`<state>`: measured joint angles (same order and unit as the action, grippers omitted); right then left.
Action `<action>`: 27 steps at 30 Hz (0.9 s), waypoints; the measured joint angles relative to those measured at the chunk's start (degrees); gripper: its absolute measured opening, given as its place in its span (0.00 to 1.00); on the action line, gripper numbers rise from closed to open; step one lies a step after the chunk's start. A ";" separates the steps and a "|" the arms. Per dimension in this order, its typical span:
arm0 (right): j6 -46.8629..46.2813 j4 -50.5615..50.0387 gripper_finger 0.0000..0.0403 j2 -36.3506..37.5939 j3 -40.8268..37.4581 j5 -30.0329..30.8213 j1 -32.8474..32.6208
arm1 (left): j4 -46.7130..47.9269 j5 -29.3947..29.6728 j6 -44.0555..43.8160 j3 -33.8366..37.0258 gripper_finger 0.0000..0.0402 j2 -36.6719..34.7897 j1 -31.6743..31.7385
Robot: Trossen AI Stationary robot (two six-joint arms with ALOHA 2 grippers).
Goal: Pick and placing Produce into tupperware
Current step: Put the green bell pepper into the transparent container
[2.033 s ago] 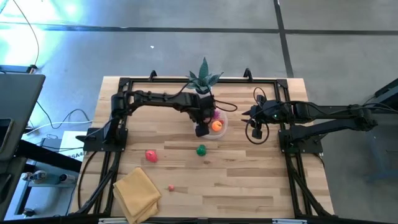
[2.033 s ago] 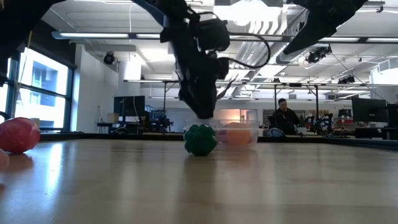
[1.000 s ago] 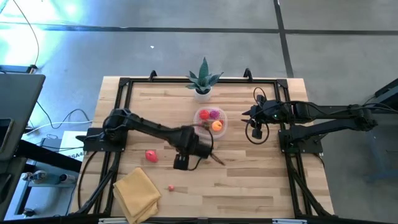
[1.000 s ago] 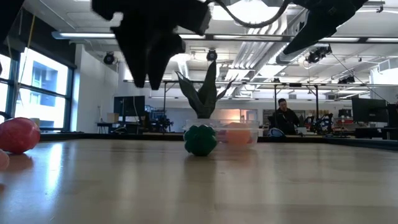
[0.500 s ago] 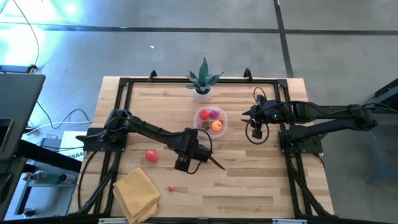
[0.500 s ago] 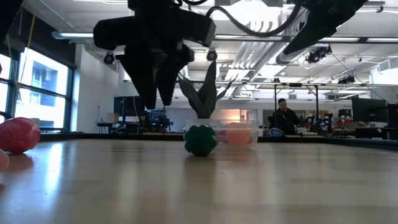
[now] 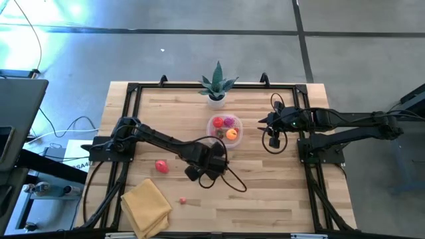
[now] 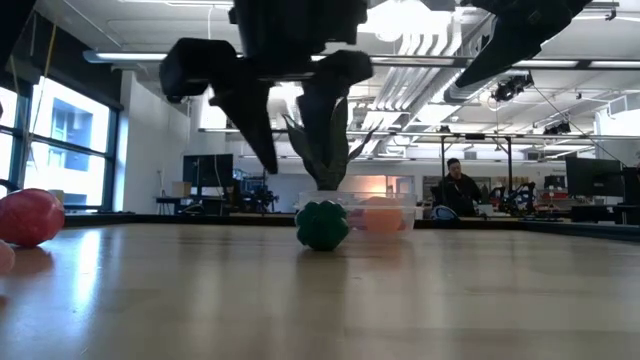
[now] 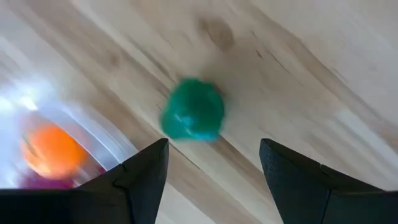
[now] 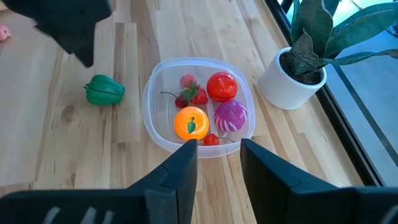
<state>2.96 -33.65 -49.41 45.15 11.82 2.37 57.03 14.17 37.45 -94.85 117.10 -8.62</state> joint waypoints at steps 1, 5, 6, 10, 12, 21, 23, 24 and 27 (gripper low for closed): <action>0.00 0.00 0.28 0.00 0.00 0.00 0.00 | -1.52 0.00 2.40 0.00 0.61 0.00 0.00; 0.01 0.00 0.28 0.00 0.00 0.00 0.00 | -5.19 -0.02 7.42 0.00 0.61 0.00 0.24; 0.02 0.00 0.28 -0.01 0.00 0.01 0.00 | -5.26 -0.14 8.29 0.00 0.61 0.00 0.48; 0.00 0.02 0.28 0.00 0.00 0.00 0.00 | -5.16 -1.56 12.01 0.00 0.61 0.43 1.22; 0.02 0.00 0.28 0.00 0.00 0.00 0.00 | -5.16 -1.20 14.99 0.00 0.61 1.02 1.67; 0.02 0.00 0.28 -0.01 0.00 0.00 0.00 | -4.90 8.51 23.95 0.00 0.61 5.92 1.36; 0.01 0.00 0.28 0.00 0.00 0.00 0.00 | -4.89 9.27 25.38 0.00 0.61 6.54 1.29; 0.00 0.00 0.28 0.00 0.00 0.00 0.00 | -4.95 9.19 26.05 0.00 0.61 6.73 1.00; 0.00 0.00 0.28 0.00 0.00 0.00 0.00 | -5.14 8.00 26.75 0.00 0.61 6.75 1.07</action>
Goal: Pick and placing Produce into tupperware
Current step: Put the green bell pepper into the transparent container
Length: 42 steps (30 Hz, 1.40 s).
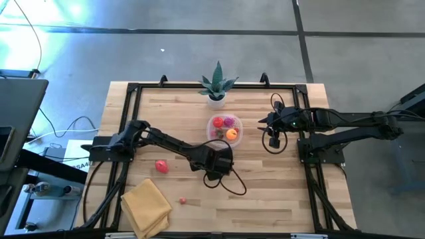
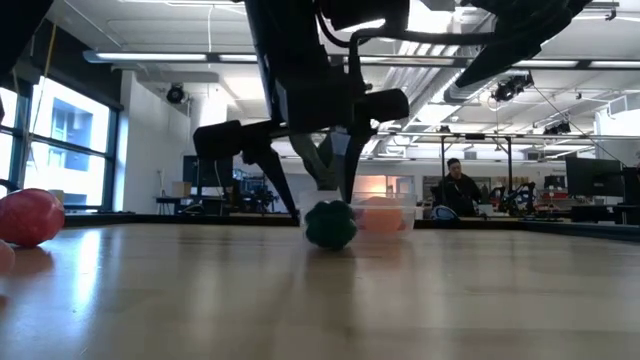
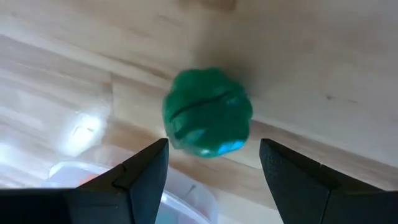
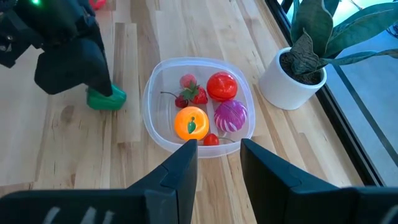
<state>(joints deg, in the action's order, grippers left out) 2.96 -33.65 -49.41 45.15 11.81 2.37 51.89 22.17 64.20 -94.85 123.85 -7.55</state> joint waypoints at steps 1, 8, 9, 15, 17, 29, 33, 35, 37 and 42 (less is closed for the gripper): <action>0.02 0.00 0.28 0.00 0.00 0.00 0.00 | -0.21 -1.01 0.05 0.00 0.61 0.00 0.00; 0.00 0.00 0.28 0.00 0.00 0.00 0.00 | -3.01 -4.06 2.01 0.00 0.61 0.00 -0.02; 0.00 0.00 0.28 0.00 0.00 0.00 0.00 | -2.91 -4.28 2.87 0.00 0.61 0.00 0.00; 0.00 0.00 0.28 0.00 0.00 0.00 0.00 | -2.70 -4.82 5.15 -0.03 0.61 1.46 0.04; 0.02 0.04 0.28 -0.02 0.00 0.00 0.00 | -3.19 -4.29 6.81 -0.09 0.61 1.94 0.02; 0.00 0.02 0.28 0.00 0.00 0.00 0.00 | -5.59 -2.92 8.95 0.00 0.61 1.97 0.11; 0.02 -0.01 0.28 -0.01 0.00 0.01 0.00 | -6.17 -3.82 7.48 0.00 0.61 1.97 0.11; 0.01 0.02 0.28 -0.02 0.00 0.01 0.00 | -6.97 -3.84 6.03 0.00 0.61 1.97 0.15; 0.02 0.00 0.28 -0.02 0.00 0.00 0.00 | -7.34 -3.86 5.55 0.00 0.61 1.97 0.15; 0.01 0.00 0.28 -0.01 0.00 0.00 0.00 | -8.18 -3.61 3.66 -0.04 0.61 2.77 0.15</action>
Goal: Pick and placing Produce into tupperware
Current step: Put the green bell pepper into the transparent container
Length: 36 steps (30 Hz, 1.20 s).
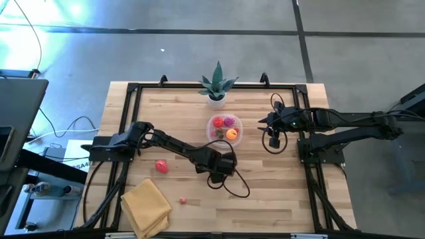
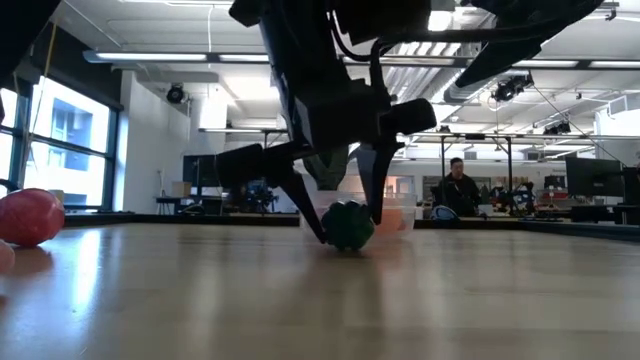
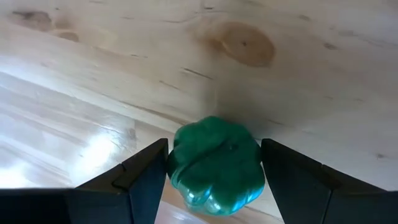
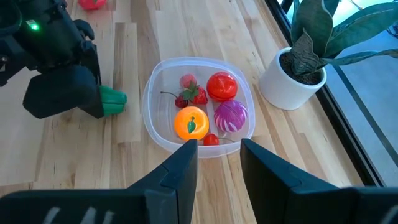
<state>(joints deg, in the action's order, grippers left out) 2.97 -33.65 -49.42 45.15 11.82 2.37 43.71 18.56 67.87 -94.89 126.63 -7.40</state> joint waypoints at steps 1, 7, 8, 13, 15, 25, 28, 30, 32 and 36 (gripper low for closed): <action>0.01 0.00 0.28 0.01 0.00 0.00 0.00 | 0.01 0.00 -0.77 0.00 0.61 0.01 0.00; 0.01 0.02 0.28 -0.01 0.00 0.02 0.00 | -0.65 4.83 -0.68 -0.02 0.61 1.36 -0.30; -0.01 -0.02 0.28 -0.01 0.00 0.00 0.00 | -0.79 4.74 -0.65 -0.02 0.61 1.36 -0.26; 0.00 0.00 0.28 -0.01 0.00 0.00 0.00 | -1.34 4.54 -1.08 0.00 0.61 1.36 -0.17; 0.01 0.00 0.28 -0.01 0.00 0.00 0.00 | -1.56 4.56 -1.47 0.00 0.61 1.41 -0.15; 0.01 0.00 0.28 -0.01 0.00 0.00 0.00 | -1.31 3.97 -3.60 0.00 0.61 1.68 -0.11; 0.01 0.00 0.28 -0.01 0.00 0.00 0.00 | -1.28 3.96 -4.16 0.00 0.60 1.68 -0.13; -0.01 0.00 0.28 -0.01 0.00 0.00 0.00 | -1.28 3.95 -4.26 0.00 0.57 1.70 -0.13; 0.00 0.01 0.28 -0.01 0.00 0.00 0.00 | -1.56 3.97 -4.28 -0.01 0.54 1.71 -0.13; 0.01 0.00 0.28 -0.01 0.00 0.00 0.00 | -2.44 3.97 -5.20 -0.04 0.50 1.75 -0.11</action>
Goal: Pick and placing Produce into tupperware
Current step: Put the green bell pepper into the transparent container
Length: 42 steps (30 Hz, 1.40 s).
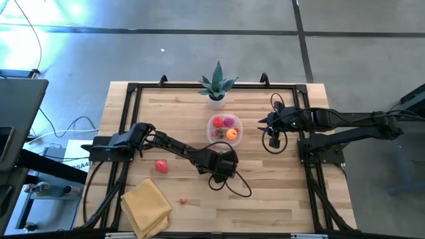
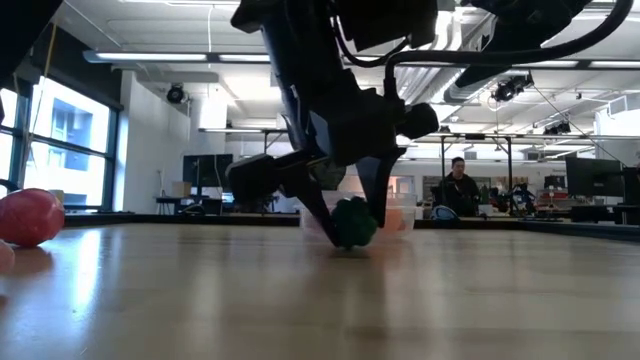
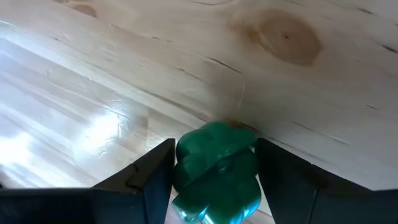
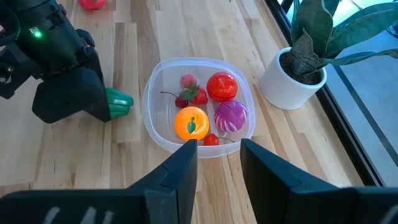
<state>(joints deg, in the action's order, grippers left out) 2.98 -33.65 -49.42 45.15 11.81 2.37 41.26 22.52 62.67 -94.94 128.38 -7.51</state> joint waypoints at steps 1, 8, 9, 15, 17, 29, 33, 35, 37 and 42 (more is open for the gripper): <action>-0.01 0.00 0.28 -0.01 0.00 0.00 0.00 | -0.10 -0.01 -0.07 0.00 0.49 0.00 0.00; 0.01 0.00 0.28 -0.01 0.00 0.00 0.00 | -0.14 -0.39 -0.11 0.00 0.53 0.15 -0.11; 0.01 0.00 0.28 -0.01 0.00 0.00 0.00 | -0.19 -0.47 -0.10 0.02 0.53 0.15 -0.13; 0.00 0.00 0.28 -0.01 0.00 0.00 0.00 | -0.79 0.00 -0.06 0.09 0.55 0.18 -1.16; -0.02 0.00 0.28 -0.01 0.00 0.00 0.00 | -1.06 0.01 -0.10 0.09 0.55 0.20 -1.46; -0.02 0.00 0.28 0.00 0.00 0.00 0.00 | -0.66 0.43 -5.54 -1.12 0.52 0.39 -1.53; 0.00 0.00 0.28 0.00 0.00 0.00 0.00 | -0.69 -3.14 -8.76 -3.48 0.53 0.44 -1.60; -0.01 0.00 0.28 -0.01 0.00 0.00 0.00 | 0.00 -5.47 -11.30 -4.99 0.53 0.42 -1.62; -0.01 0.00 0.28 -0.01 0.00 0.00 0.00 | 1.19 -7.88 -15.19 -6.60 0.53 0.42 -1.57; 0.01 0.00 0.28 -0.01 0.00 0.00 0.00 | 1.45 -9.72 -29.73 -8.92 0.55 0.35 -1.55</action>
<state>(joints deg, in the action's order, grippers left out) 2.98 -33.65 -49.43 45.15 11.81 2.37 42.71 12.81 32.94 -103.86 128.73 -9.06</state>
